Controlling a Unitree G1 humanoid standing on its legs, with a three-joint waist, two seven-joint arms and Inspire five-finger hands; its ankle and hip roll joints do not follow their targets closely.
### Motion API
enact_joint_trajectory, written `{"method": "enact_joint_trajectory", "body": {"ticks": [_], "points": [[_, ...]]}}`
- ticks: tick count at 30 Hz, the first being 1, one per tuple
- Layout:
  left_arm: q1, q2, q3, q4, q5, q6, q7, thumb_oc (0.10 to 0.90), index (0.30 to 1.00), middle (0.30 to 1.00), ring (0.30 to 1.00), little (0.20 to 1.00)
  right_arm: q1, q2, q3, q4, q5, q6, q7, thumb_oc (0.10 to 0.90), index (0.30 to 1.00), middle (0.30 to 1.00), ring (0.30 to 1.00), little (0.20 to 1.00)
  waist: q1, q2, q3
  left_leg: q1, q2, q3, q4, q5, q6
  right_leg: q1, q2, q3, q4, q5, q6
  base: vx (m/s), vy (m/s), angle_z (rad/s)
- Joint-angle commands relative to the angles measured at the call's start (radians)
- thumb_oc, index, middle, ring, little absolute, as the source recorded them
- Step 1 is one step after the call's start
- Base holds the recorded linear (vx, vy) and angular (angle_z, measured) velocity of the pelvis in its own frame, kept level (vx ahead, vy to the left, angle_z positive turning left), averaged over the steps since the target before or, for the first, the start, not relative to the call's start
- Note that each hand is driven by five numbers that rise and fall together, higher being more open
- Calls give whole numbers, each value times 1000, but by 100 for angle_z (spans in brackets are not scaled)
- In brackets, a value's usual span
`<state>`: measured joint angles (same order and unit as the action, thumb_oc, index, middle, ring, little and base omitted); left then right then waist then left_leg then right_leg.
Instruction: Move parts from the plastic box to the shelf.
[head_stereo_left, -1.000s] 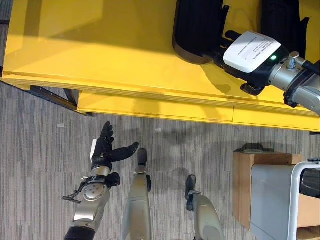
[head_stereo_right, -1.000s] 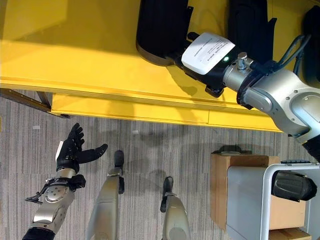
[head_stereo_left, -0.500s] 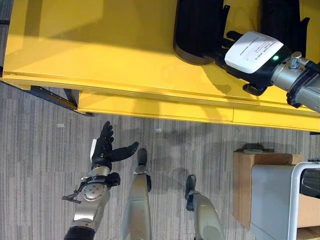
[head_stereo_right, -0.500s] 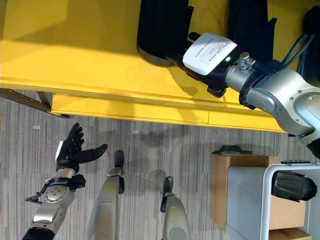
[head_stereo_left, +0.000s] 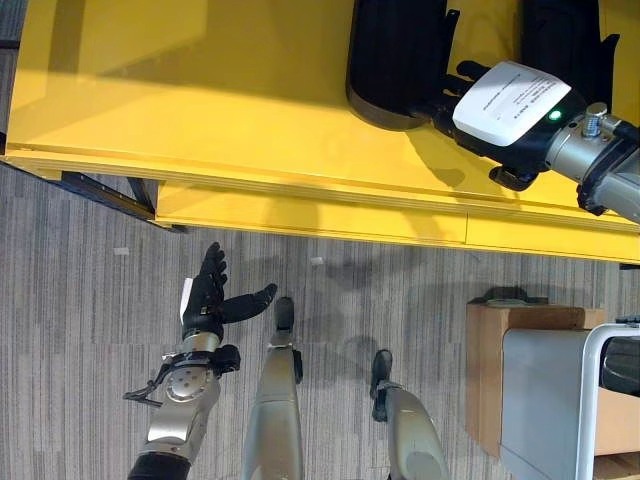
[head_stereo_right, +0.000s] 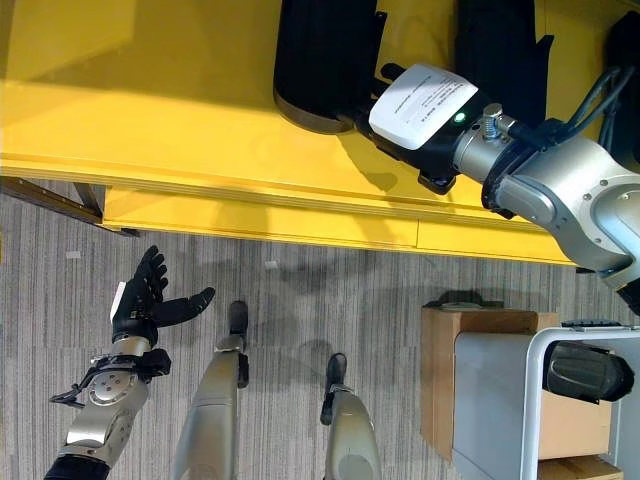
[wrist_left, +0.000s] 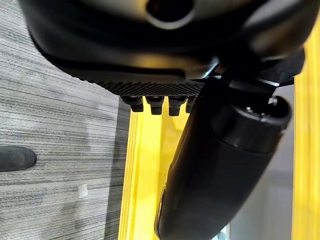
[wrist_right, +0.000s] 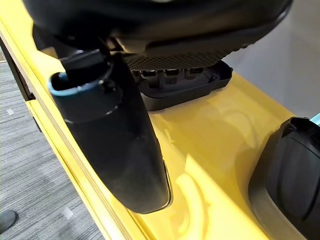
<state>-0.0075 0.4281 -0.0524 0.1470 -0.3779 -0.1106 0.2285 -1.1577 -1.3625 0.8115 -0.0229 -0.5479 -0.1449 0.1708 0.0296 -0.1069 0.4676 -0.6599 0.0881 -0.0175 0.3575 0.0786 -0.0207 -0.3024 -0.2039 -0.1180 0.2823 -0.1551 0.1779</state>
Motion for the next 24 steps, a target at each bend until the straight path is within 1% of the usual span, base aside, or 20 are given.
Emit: {"method": "enact_joint_trajectory", "body": {"ticks": [1,10,21,24], "points": [[53,34,19,-107,38,-62,0,900,1000,1000,1000,1000,-75,-47,-20,3,4,38,-48,900,1000,1000,1000,1000,-2,-8,-98,17,128,-13,85,-123,-99,34,-13,0,17,-25,-47,0,0,0],[52,33,24,-107,35,-64,2,900,1000,1000,1000,1000,-107,-50,7,32,-16,49,-54,900,1000,1000,1000,1000,-3,-7,-99,17,129,-14,85,-123,-99,35,-12,-1,16,-24,-47,0,0,0],[55,33,26,-109,33,-63,1,900,1000,1000,1000,1000,-96,-53,11,65,-42,56,-56,900,1000,1000,1000,1000,-3,-8,-96,13,127,-13,89,-125,-98,38,-13,-1,12,-23,-48,0,0,0],[54,36,24,-106,33,-63,2,900,1000,1000,1000,1000,-109,-52,26,76,-46,58,-52,900,1000,1000,1000,1000,0,-9,-94,11,127,-13,90,-124,-97,37,-13,-2,13,-23,-48,0,0,0]]}}
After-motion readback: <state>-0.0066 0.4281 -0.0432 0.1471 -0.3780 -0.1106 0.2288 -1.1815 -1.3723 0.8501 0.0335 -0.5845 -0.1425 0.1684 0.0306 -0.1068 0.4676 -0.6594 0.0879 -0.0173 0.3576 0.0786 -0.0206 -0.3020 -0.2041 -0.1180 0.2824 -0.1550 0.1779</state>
